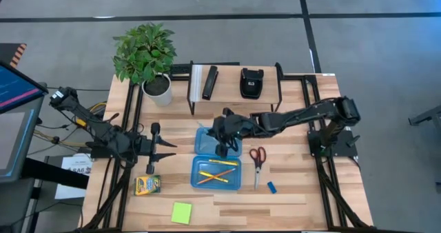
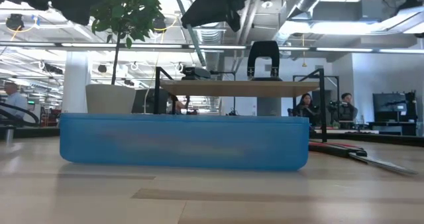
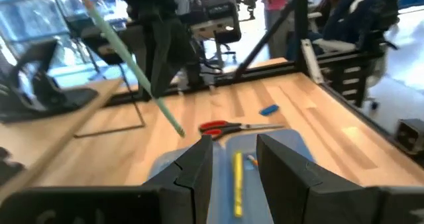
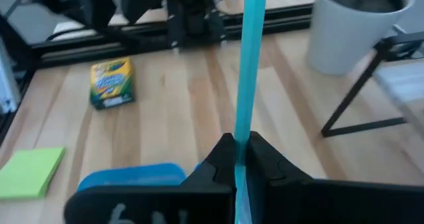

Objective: Pack school essentials
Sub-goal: Put the light blue pencil into the blue pencil box

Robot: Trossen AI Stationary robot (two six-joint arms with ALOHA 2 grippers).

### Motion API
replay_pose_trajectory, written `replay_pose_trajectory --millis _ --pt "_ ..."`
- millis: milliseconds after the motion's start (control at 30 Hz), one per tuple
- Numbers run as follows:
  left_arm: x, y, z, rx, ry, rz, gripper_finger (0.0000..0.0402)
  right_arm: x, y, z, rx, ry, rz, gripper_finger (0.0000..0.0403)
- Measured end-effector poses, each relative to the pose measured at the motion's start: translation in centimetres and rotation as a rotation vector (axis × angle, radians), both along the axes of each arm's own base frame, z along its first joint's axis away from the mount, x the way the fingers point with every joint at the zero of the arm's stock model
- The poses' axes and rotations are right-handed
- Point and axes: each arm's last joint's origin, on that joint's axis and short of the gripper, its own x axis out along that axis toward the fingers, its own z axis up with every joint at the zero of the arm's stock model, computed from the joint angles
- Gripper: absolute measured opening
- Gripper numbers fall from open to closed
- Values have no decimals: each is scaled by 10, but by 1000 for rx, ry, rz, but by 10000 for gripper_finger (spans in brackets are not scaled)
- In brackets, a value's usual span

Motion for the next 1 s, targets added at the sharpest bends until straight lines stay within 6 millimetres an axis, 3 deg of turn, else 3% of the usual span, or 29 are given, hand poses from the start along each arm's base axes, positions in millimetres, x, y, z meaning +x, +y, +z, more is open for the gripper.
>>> replay_pose_trajectory --millis 267,567,1000 --pt "9 17 5 115 -43 101 107 3 -29 2 20 -29 -56 17" --pt "16 35 0 55 6 97 107 2 -52 2 53 -28 -57 17" --pt "17 40 -1 13 23 130 107 3 -41 2 51 -25 -16 18"
